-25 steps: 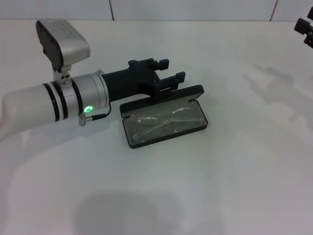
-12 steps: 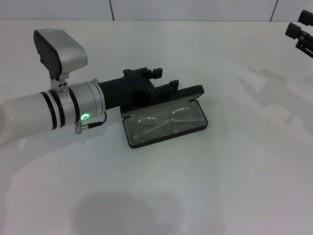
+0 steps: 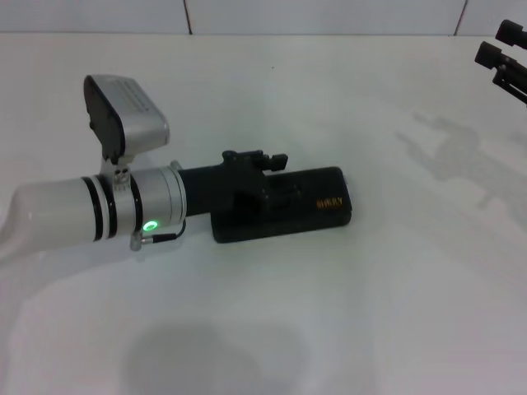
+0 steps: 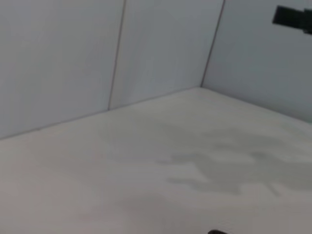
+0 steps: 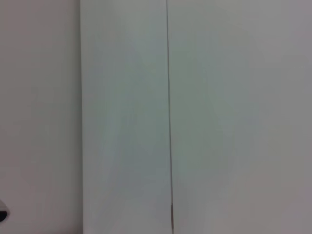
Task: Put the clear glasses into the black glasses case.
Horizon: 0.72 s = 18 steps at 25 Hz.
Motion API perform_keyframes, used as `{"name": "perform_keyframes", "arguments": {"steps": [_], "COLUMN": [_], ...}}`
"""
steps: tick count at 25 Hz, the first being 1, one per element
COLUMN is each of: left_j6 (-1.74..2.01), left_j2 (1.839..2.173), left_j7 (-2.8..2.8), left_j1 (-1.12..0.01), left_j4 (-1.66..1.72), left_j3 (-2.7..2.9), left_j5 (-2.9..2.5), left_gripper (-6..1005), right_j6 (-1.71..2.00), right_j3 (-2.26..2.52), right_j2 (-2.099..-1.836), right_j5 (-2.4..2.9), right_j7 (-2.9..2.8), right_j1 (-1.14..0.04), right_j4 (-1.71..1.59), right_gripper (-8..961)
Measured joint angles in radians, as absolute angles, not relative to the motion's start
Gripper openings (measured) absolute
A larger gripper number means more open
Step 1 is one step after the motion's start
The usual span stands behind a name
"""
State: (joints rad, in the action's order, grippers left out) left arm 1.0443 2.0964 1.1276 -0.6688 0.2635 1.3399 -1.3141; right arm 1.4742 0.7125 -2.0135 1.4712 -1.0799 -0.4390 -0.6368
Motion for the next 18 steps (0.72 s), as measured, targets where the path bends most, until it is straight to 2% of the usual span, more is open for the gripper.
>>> {"name": "perform_keyframes", "arguments": {"steps": [7,12,18], "left_j6": [1.13,1.307,1.618], "left_j2": [2.096,2.09,2.056], "left_j7": [1.095,1.063,0.985], "left_j1": [-0.602,-0.524,-0.415], "left_j4": [0.309,0.395,0.506], "left_j3": [1.338,1.337,1.332], "left_j5": [-1.273,-1.221,-1.226], "left_gripper": [735,741,748], "right_j6": [1.488,1.596,1.776], "right_j3": [0.756,0.864,0.902], "right_j2": [-2.012,-1.986,-1.977], "right_j5": [1.471,1.473,1.568], "right_j7": [-1.08,-1.08,-1.086], "right_j1": [-0.441,-0.447,-0.484], "right_j4": [-0.643,-0.649,-0.651], "right_gripper": [438,439,441]}}
